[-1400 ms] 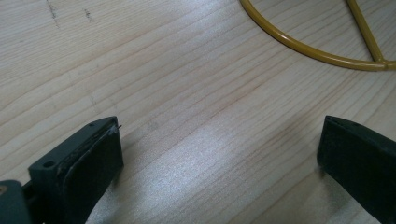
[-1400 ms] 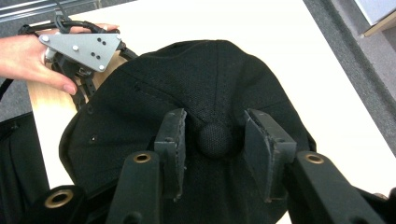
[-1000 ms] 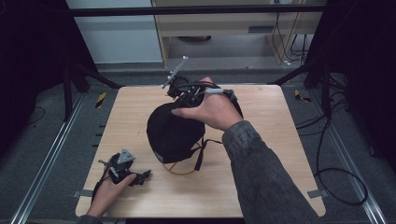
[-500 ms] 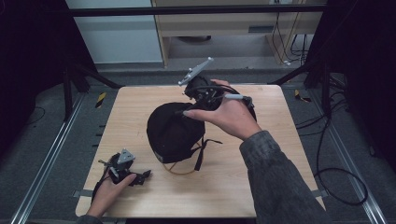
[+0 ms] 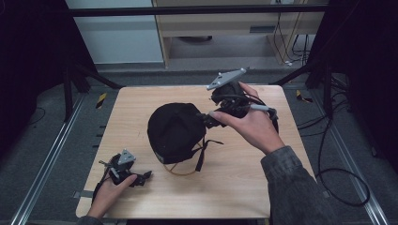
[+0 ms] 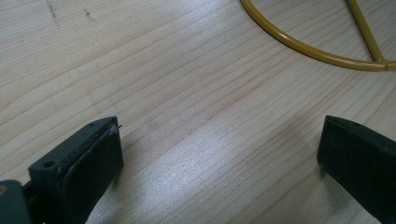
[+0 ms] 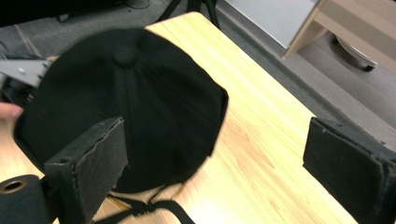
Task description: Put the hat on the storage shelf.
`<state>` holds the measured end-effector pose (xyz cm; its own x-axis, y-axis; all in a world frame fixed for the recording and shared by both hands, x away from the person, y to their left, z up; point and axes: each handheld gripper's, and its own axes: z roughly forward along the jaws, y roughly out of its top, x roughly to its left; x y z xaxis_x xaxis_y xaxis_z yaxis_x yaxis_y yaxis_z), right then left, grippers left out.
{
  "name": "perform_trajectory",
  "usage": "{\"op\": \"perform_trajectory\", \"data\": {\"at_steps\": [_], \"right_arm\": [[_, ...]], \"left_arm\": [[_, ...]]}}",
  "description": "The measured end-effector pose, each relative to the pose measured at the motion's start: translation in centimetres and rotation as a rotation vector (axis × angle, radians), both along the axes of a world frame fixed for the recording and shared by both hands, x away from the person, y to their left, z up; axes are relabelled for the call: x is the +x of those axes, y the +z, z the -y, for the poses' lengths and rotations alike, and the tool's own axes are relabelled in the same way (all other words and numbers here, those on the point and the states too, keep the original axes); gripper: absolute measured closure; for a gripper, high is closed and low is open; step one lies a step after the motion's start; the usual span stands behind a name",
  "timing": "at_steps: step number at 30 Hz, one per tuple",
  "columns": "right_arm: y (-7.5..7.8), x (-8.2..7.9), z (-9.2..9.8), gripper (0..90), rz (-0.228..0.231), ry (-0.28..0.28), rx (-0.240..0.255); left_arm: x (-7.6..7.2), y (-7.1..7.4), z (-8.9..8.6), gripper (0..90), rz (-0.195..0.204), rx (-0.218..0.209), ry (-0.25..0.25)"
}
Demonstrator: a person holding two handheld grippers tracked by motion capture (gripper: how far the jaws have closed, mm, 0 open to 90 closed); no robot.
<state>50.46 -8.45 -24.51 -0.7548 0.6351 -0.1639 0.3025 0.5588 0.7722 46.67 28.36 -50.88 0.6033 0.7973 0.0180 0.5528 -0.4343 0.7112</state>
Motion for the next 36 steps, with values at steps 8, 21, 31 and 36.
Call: {"op": "perform_trajectory", "data": {"at_steps": [8, 21, 31, 36], "right_arm": [[-3.4, -0.8, 3.2, 6.4, -0.003, -0.055, -0.007], [-9.8, -1.5, 6.1, 12.6, -0.044, -0.129, 0.001], [-15.2, -1.7, 8.1, 13.3, -0.101, -0.195, 0.053], [-18.1, -1.5, 9.0, 13.3, -0.143, -0.236, 0.072]], "left_arm": [[0.0, 0.0, 0.0, 0.0, 0.003, -0.001, 0.0], [0.0, 0.0, 0.0, 0.0, 0.002, 0.002, -0.003], [0.0, 0.0, 0.0, 0.0, 0.002, 0.002, -0.004], [0.0, 0.0, 0.0, 0.0, 0.002, 0.003, -0.005]]}}
